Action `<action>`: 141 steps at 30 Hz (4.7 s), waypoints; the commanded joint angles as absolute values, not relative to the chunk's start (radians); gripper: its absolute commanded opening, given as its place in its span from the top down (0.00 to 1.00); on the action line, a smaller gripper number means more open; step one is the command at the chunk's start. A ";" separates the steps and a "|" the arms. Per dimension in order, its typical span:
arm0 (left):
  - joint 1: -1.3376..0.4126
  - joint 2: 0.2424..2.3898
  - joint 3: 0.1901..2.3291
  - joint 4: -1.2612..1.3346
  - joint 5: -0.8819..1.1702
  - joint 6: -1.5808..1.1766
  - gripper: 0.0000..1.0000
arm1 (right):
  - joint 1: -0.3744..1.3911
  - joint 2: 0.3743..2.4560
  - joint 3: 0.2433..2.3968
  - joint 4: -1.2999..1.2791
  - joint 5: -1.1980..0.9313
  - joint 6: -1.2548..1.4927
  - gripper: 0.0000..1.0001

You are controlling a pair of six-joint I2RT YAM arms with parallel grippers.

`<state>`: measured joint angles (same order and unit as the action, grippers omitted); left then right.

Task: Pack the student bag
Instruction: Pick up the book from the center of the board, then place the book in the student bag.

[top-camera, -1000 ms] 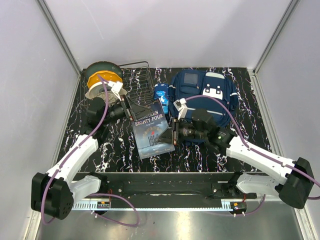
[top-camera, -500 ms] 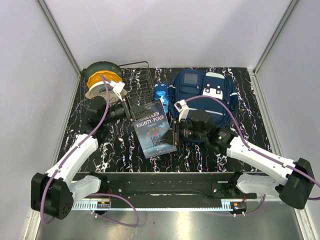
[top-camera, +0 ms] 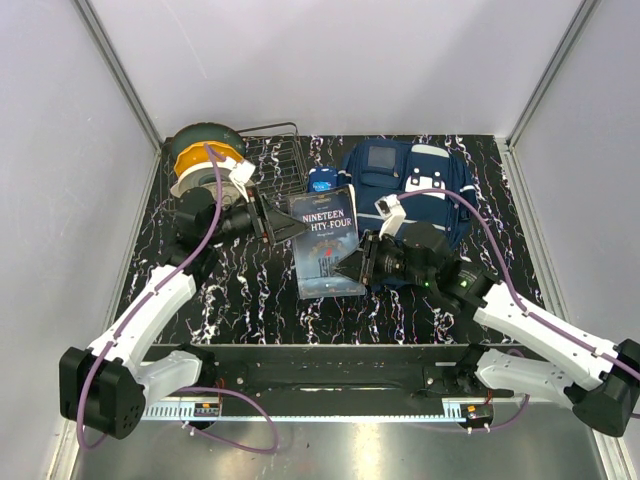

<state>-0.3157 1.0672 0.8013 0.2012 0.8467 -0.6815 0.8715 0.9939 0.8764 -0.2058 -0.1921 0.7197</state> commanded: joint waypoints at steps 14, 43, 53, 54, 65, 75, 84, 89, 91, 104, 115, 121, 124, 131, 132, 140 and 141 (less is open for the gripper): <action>-0.316 1.094 0.795 0.390 0.897 -0.747 0.51 | 0.859 1.025 0.910 0.041 -0.407 0.744 0.95; -0.238 1.023 0.786 0.368 0.548 -0.926 1.00 | 0.825 0.811 0.816 -0.272 0.097 0.911 0.00; -0.247 1.080 0.765 0.577 0.538 -1.071 1.00 | 0.825 0.917 0.687 0.089 -0.121 1.130 0.00; -0.250 1.080 0.750 0.622 0.538 -1.093 1.00 | 0.825 0.934 0.674 0.122 -0.120 1.149 0.00; -0.311 1.074 0.684 0.758 0.523 -1.152 1.00 | 0.822 1.100 0.594 0.483 -0.066 1.258 0.00; -0.321 1.078 0.637 0.819 0.538 -1.195 1.00 | 0.802 1.075 0.503 0.656 -0.017 1.261 0.42; -0.339 1.107 0.594 0.862 0.545 -1.233 1.00 | 0.782 0.974 0.471 0.683 -0.006 1.204 0.34; -0.383 1.134 0.563 0.909 0.531 -1.268 1.00 | 0.782 0.973 0.476 0.721 -0.008 1.181 0.33; -0.399 1.140 0.552 0.922 0.520 -1.273 1.00 | 0.781 0.977 0.474 0.744 -0.011 1.178 0.39; -0.408 1.147 0.534 0.928 0.523 -1.284 1.00 | 0.781 0.916 0.451 0.776 0.024 1.140 0.20; -0.431 1.221 0.572 1.017 0.595 -1.316 1.00 | 0.781 0.922 0.482 0.722 0.041 1.114 0.33; -0.451 1.247 0.594 1.006 0.618 -1.298 1.00 | 0.781 0.914 0.476 0.730 0.054 1.114 0.66; -0.451 1.244 0.610 0.934 0.632 -1.258 1.00 | 0.781 0.884 0.472 0.694 0.081 1.114 0.99; -0.453 1.215 0.698 0.634 0.640 -1.064 0.13 | 0.781 0.666 0.506 0.306 0.340 1.065 1.00; -0.453 1.206 0.712 0.582 0.629 -1.028 0.11 | 0.781 0.593 0.508 0.210 0.383 1.059 1.00; -0.585 1.256 0.986 0.015 0.509 -0.490 0.01 | 0.782 0.295 0.601 -0.363 0.834 1.104 1.00; -0.618 1.275 1.021 -0.038 0.483 -0.433 0.01 | 0.781 0.260 0.617 -0.464 0.868 1.115 1.00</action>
